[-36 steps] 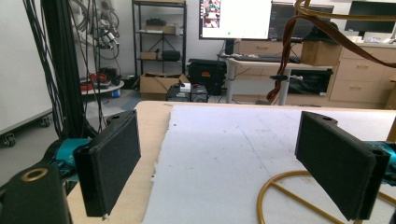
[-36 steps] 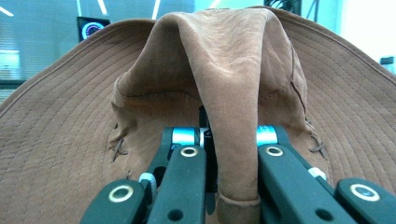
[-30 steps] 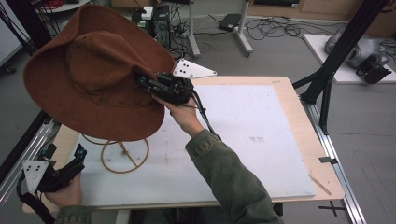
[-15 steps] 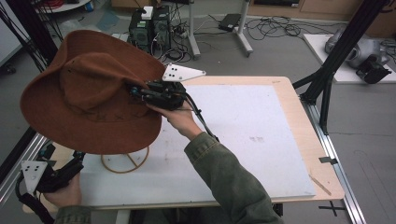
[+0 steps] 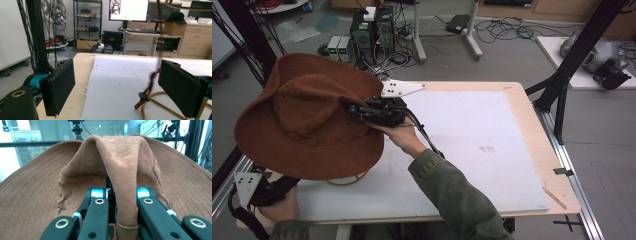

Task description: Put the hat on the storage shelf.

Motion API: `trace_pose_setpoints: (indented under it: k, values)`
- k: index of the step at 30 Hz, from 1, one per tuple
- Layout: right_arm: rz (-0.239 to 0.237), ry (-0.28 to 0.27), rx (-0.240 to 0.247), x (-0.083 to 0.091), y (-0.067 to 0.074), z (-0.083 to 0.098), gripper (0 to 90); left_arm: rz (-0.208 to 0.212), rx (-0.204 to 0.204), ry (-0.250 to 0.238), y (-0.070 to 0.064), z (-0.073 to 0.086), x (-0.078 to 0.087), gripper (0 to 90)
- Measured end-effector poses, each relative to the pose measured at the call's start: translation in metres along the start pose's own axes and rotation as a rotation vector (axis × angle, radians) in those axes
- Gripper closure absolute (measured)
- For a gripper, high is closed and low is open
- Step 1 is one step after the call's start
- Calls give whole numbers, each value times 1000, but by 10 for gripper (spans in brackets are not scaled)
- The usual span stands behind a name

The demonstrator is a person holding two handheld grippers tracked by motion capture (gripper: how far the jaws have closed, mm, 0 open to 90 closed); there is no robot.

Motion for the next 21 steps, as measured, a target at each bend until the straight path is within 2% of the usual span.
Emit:
trace_pose_setpoints:
  k: [4, 12, 16, 21]
  values:
    - [-6, 24, -3, 0, 2, 2, 852, 0, 0, 0, 0, 0, 0, 144]
    - [-10, 28, -22, 0, 4, 9, 838, 1, 0, 1, 0, 0, 0, 144]
    - [-4, 48, -12, 0, 5, 12, 761, 3, -3, 4, 0, 1, 0, 144]
    - [-18, 35, -24, 1, 3, 11, 691, 3, -2, 3, -1, 1, 0, 144]
Point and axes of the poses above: each handheld gripper's, and its own axes: x roughly backward along the jaws, z roughly out of its underside, y roughly to its left, the point moved 4 cm from there along -x, roughly forward along the jaws, and after that the axes turned 13 degrees about x, right-handed, at the moved point
